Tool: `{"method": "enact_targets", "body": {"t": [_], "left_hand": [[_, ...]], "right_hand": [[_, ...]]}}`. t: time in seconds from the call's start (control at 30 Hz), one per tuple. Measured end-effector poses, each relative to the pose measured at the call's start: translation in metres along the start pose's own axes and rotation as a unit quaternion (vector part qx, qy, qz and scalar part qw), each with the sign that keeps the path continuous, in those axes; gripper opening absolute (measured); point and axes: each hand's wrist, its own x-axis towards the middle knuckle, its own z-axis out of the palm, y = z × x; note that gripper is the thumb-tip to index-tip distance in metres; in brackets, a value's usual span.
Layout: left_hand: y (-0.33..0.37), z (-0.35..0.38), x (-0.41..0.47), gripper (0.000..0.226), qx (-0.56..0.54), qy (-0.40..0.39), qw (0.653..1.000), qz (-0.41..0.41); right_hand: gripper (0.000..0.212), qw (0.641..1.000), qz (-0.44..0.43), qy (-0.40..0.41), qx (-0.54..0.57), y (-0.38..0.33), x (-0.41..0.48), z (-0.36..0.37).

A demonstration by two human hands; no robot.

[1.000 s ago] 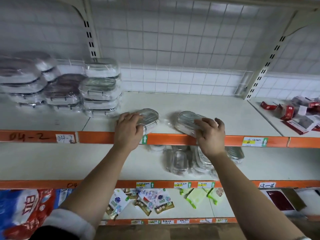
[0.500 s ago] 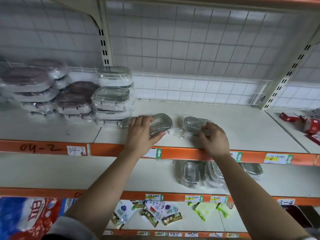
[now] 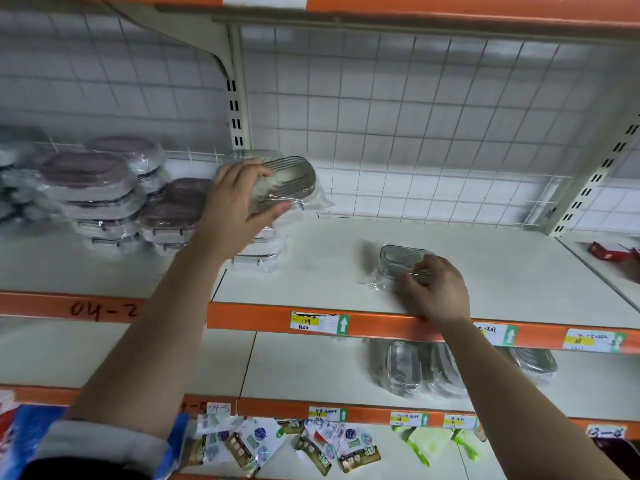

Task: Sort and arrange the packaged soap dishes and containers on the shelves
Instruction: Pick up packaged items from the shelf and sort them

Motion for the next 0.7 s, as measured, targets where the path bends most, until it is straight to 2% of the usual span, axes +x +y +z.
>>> {"method": "enact_targets", "body": {"t": [0.2,0.3,0.47,0.6,0.7], "left_hand": [[-0.040,-0.009,0.011,0.059,0.011,-0.082,0.996,-0.017],[-0.049,-0.006,0.017,0.047,0.004,-0.070,0.997,-0.028],[-0.054,0.002,0.021,0.041,0.014,-0.041,0.998,-0.046],[-0.041,0.010,0.010,0.040,0.080,0.053,0.995,-0.042],[-0.020,0.028,-0.014,0.034,0.091,0.157,0.983,0.007]], "right_hand": [[0.025,1.000,0.007,0.004,0.000,-0.006,0.004,0.011],[0.026,1.000,0.008,0.000,-0.002,-0.011,0.007,0.017],[0.026,1.000,0.003,0.002,-0.010,-0.016,0.010,0.023],[0.026,1.000,-0.003,0.001,-0.014,-0.020,0.013,0.027],[0.026,1.000,-0.011,-0.008,-0.015,-0.027,0.017,0.034]]}}
